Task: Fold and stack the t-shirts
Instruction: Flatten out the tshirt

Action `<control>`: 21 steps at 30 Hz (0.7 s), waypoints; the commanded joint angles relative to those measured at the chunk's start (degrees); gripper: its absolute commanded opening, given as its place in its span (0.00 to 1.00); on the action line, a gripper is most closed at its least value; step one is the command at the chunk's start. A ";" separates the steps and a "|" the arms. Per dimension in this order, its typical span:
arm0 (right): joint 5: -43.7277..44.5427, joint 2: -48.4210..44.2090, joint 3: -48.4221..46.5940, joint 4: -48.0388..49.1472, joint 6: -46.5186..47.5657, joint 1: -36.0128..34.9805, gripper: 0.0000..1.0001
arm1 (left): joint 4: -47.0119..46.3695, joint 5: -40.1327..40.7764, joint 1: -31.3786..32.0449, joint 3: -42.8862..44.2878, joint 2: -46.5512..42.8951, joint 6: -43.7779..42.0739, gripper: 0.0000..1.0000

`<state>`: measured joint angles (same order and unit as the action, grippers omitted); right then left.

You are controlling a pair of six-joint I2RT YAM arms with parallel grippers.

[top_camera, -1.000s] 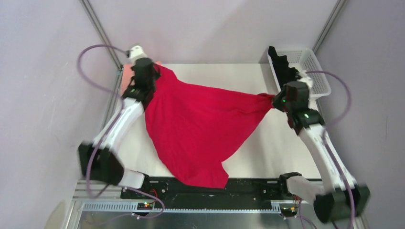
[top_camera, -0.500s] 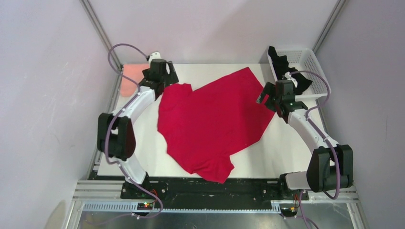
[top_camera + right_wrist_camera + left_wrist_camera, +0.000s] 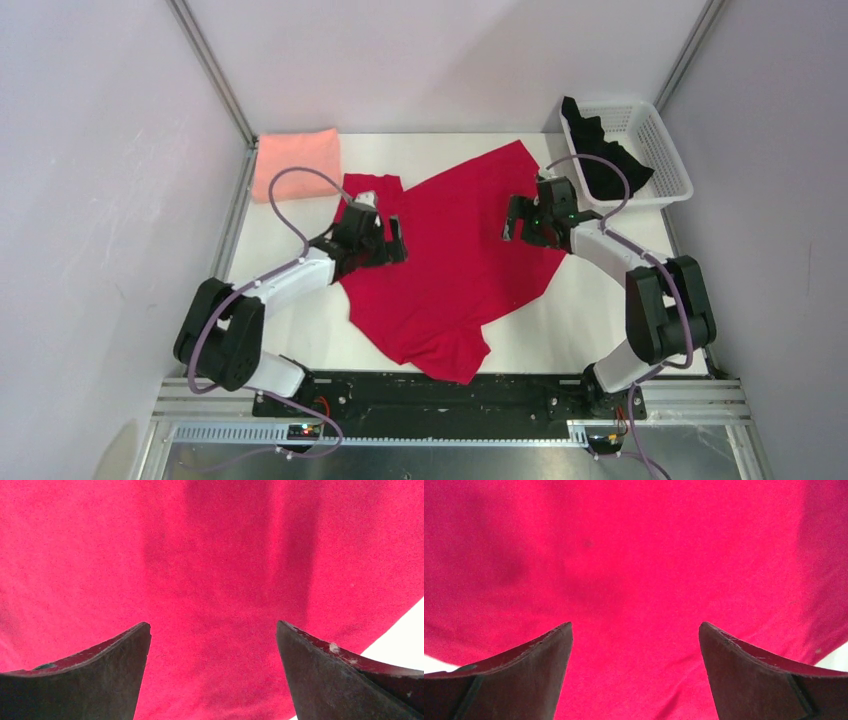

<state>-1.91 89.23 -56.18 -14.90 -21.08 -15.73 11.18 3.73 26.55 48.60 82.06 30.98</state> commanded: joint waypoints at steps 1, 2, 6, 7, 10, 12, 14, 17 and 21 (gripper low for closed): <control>0.21 2.64 -1.50 -0.93 -0.72 -2.78 0.99 | -2.09 -1.68 0.08 -4.59 0.40 4.20 1.00; 1.11 3.48 -1.44 -1.81 -1.24 -3.46 0.99 | -2.53 -1.06 0.02 -4.75 1.09 4.45 1.00; 0.91 4.52 0.45 -2.74 -3.65 -6.27 1.00 | -3.37 0.36 -1.21 -3.27 5.86 4.52 1.00; 0.36 4.53 1.53 -2.67 -4.16 -6.80 1.00 | -3.73 0.24 -2.39 -2.73 7.77 4.43 1.00; -2.81 4.21 3.81 -2.46 -6.90 -8.17 0.99 | -3.82 1.76 -5.29 0.89 11.86 3.45 1.00; -3.95 3.74 5.03 -3.02 -8.23 -10.08 0.99 | -3.55 1.64 -7.98 3.77 14.67 2.63 1.00; -4.27 2.86 6.09 -4.23 -9.94 -12.37 0.99 | -2.83 1.08 -10.66 7.22 17.10 1.78 1.00; -4.42 -0.07 7.99 -5.79 -13.85 -16.46 0.99 | -0.70 0.93 -14.32 11.64 20.54 0.52 1.00; -6.30 -3.46 9.06 -5.88 -17.02 -20.95 0.99 | 1.47 0.75 -16.28 16.48 21.70 -1.45 1.00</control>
<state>-5.23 89.47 -48.69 -17.69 -32.62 -32.73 9.87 3.33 12.05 61.08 103.13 32.93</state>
